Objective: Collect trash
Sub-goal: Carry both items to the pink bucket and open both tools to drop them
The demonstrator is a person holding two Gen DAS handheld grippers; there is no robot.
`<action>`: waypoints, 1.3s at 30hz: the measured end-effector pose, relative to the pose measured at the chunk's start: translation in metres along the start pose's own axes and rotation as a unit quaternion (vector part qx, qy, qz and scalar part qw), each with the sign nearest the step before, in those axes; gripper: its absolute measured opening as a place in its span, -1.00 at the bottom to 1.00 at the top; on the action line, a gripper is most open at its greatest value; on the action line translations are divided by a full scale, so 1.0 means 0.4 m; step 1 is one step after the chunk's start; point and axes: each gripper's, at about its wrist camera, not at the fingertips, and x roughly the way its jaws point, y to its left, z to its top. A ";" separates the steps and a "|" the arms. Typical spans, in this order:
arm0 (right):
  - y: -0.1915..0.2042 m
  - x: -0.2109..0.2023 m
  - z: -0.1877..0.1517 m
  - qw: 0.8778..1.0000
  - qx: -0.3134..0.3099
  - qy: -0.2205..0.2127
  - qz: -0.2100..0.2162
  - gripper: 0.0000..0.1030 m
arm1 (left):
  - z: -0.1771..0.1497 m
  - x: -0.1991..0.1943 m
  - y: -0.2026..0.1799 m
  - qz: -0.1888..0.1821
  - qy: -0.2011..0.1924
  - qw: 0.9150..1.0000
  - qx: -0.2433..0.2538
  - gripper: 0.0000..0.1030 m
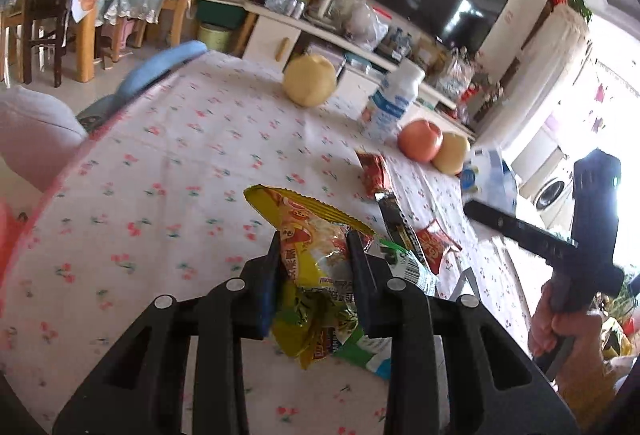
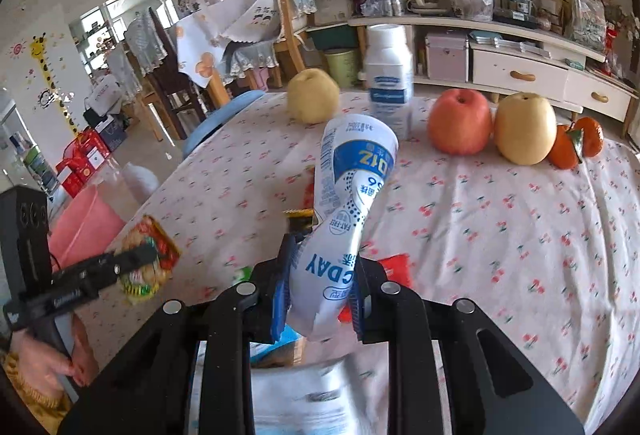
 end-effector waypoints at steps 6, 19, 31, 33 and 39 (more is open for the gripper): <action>0.114 0.000 -0.038 1.000 -0.024 0.012 0.014 -0.50 | 0.024 -0.077 0.060 0.007 -0.028 0.999 -0.014 -0.37; 0.431 0.035 -0.068 0.992 -0.097 0.036 0.071 -0.50 | 0.077 -0.262 0.212 0.037 -0.101 0.993 -0.051 -0.37; 0.810 0.145 -0.029 0.971 -0.186 0.053 0.141 -0.50 | 0.087 -0.426 0.464 0.123 -0.162 0.968 -0.146 -0.37; 0.864 0.169 -0.027 0.967 -0.197 0.056 0.149 -0.50 | 0.084 -0.440 0.501 0.134 -0.165 0.963 -0.163 -0.37; 1.007 0.265 -0.026 0.958 -0.228 0.073 0.160 -0.50 | 0.075 -0.459 0.598 0.163 -0.162 0.950 -0.211 -0.35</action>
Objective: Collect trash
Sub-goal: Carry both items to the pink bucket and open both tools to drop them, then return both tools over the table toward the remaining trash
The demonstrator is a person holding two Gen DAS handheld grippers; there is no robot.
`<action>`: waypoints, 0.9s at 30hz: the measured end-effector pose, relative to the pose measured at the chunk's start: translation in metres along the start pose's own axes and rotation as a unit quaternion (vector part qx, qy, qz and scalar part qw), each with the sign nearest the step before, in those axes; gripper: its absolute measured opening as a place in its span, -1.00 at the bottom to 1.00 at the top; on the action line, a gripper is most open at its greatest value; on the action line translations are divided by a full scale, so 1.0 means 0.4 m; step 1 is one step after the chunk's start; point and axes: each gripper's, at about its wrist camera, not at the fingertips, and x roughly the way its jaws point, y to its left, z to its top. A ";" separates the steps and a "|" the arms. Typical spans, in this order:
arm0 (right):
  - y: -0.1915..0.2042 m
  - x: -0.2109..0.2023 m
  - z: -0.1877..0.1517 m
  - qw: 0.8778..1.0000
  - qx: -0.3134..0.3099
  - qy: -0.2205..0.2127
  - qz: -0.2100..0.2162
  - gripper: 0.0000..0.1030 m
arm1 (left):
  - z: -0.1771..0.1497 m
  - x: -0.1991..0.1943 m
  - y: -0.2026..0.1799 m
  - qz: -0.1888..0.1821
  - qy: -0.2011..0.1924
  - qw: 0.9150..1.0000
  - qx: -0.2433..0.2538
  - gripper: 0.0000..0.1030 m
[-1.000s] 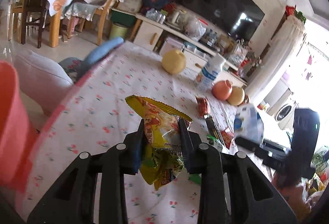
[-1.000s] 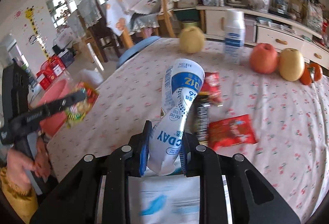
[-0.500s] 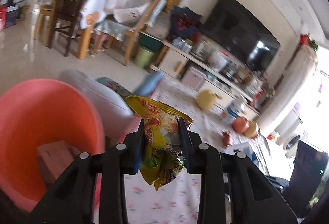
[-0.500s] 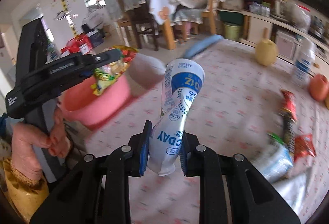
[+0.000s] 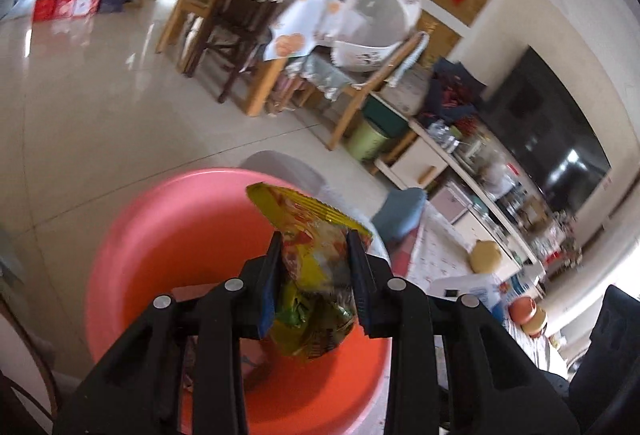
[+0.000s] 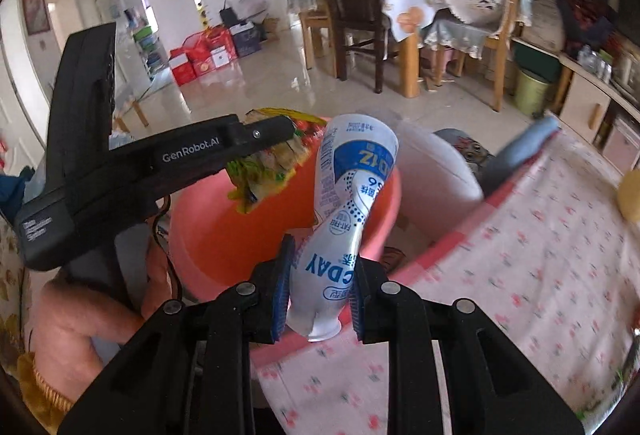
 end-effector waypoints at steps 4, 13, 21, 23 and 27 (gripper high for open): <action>0.020 0.082 0.012 1.000 0.000 0.015 -0.011 -0.43 | 0.019 0.010 0.051 0.024 -0.001 0.999 -0.025 -0.20; -0.003 0.034 -0.060 0.998 0.024 -0.018 -0.063 0.62 | 0.017 -0.001 0.065 0.068 -0.028 0.997 -0.036 0.65; -0.052 -0.052 -0.145 0.994 0.060 -0.020 -0.086 0.69 | -0.018 -0.001 -0.043 0.023 -0.059 0.996 0.055 0.79; -0.064 -0.079 -0.169 0.993 0.070 -0.019 -0.091 0.70 | -0.035 0.000 -0.077 0.011 -0.065 0.994 0.082 0.80; -0.082 -0.137 -0.215 0.990 0.083 -0.026 -0.110 0.76 | -0.062 0.002 -0.125 -0.008 -0.067 0.991 0.119 0.80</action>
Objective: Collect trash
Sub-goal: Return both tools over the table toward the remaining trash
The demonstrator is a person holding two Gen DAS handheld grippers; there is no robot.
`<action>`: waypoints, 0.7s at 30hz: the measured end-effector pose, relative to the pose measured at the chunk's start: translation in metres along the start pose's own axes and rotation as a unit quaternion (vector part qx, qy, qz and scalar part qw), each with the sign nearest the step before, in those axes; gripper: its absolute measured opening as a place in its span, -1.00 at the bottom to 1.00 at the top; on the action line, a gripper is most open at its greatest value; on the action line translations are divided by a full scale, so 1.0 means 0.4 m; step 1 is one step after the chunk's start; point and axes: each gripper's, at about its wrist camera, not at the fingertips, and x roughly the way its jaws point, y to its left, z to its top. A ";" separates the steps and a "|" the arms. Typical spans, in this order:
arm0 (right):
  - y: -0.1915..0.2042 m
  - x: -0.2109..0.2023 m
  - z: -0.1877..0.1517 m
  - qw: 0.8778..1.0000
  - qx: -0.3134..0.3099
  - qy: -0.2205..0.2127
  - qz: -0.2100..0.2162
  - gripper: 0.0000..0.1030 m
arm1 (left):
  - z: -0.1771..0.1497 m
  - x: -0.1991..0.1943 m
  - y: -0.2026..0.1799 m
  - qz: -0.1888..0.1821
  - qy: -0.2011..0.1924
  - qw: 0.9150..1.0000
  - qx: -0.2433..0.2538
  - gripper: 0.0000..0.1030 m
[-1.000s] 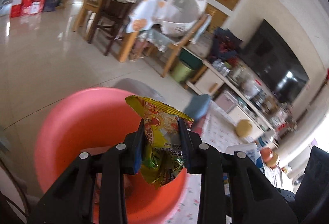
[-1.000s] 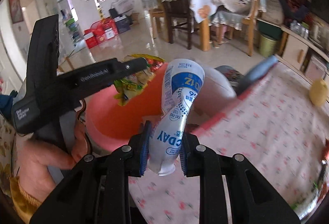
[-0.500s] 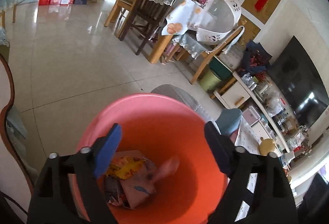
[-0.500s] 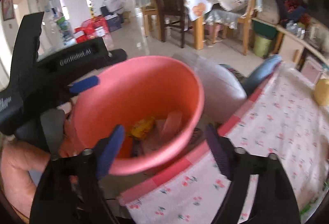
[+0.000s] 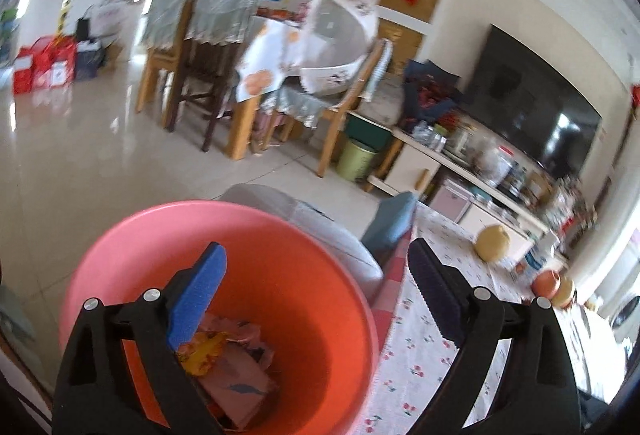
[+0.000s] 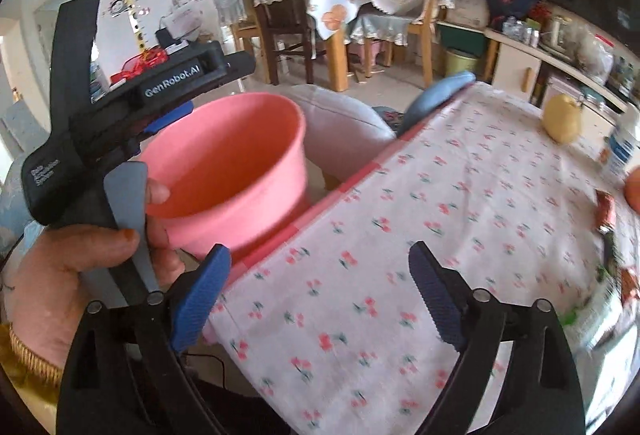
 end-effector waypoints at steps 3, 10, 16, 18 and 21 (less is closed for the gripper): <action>-0.026 -0.039 -0.024 1.000 0.009 -0.006 -0.011 0.76 | -0.013 -0.003 -0.032 -0.012 -0.002 1.000 0.013 0.80; -0.080 -0.117 -0.072 0.999 0.033 -0.022 -0.031 0.80 | -0.038 -0.001 -0.102 -0.009 0.016 0.998 0.052 0.80; -0.121 -0.172 -0.103 0.997 0.055 -0.040 -0.047 0.82 | -0.078 0.006 -0.147 -0.034 0.043 0.996 0.065 0.80; -0.135 -0.189 -0.112 0.996 0.062 -0.044 -0.053 0.82 | -0.094 0.001 -0.169 -0.034 0.043 0.995 0.084 0.80; -0.155 -0.208 -0.129 0.994 0.073 -0.049 -0.061 0.83 | -0.121 -0.008 -0.212 -0.034 0.044 0.991 0.123 0.80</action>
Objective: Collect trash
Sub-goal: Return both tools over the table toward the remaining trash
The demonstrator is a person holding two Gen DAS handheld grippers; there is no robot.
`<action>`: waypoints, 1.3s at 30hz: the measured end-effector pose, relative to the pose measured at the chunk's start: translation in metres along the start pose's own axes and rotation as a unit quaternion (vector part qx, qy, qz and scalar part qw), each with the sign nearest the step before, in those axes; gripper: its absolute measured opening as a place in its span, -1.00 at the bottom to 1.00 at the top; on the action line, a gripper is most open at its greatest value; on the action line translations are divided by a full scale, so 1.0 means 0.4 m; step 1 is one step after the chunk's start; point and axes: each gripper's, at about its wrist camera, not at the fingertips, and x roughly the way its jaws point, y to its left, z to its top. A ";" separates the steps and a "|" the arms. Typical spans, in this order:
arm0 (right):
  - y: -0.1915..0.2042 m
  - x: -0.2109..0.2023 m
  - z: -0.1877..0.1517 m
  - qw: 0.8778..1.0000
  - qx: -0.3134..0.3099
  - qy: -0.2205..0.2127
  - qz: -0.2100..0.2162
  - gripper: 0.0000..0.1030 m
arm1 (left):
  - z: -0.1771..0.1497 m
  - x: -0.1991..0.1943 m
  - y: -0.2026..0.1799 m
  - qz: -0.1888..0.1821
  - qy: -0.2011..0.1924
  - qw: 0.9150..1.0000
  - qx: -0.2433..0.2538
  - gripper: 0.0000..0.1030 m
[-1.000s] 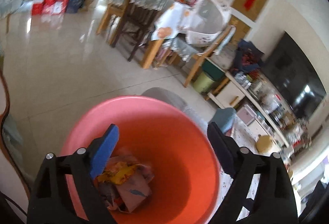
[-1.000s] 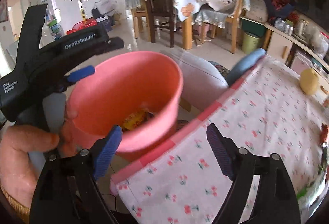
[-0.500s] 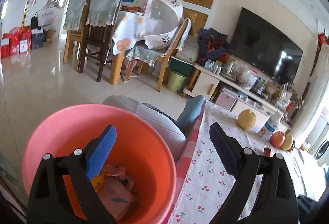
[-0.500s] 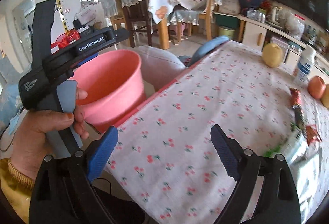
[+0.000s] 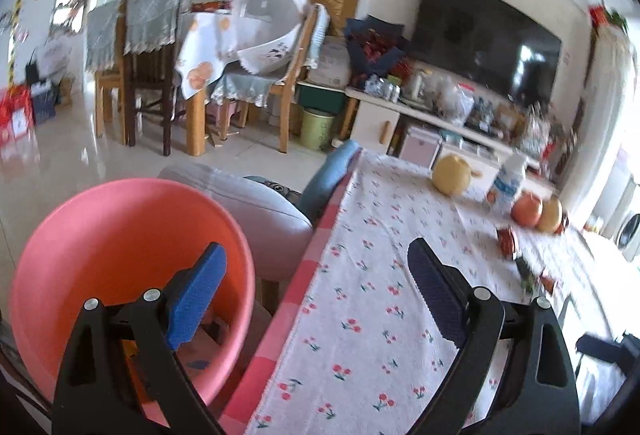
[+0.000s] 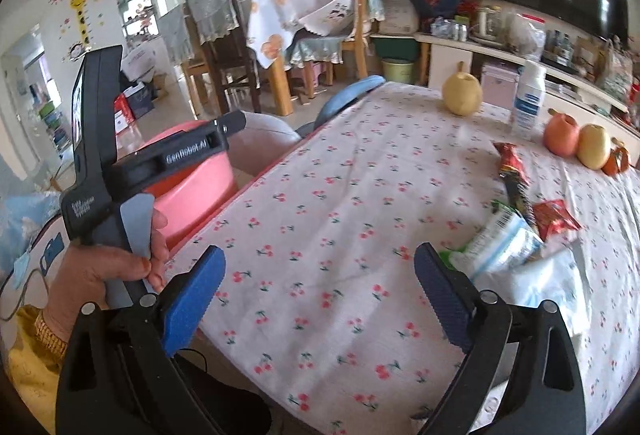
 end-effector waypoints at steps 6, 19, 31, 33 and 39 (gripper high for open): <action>-0.042 -0.035 -0.017 1.000 0.012 -0.008 -0.015 0.84 | -0.019 -0.020 -0.064 0.001 -0.001 0.999 0.048 0.80; -0.146 -0.118 -0.019 0.997 0.058 -0.040 -0.038 0.86 | -0.065 -0.052 -0.162 -0.026 0.019 0.996 0.084 0.80; -0.271 -0.180 -0.036 0.991 0.099 -0.059 -0.061 0.86 | -0.127 -0.091 -0.297 -0.078 0.044 0.985 0.145 0.80; -0.294 -0.188 -0.040 0.990 0.106 -0.061 -0.066 0.86 | -0.136 -0.101 -0.319 -0.091 0.043 0.983 0.156 0.80; -0.378 -0.214 -0.052 0.986 0.134 -0.062 -0.083 0.86 | -0.167 -0.130 -0.409 -0.143 0.052 0.966 0.209 0.80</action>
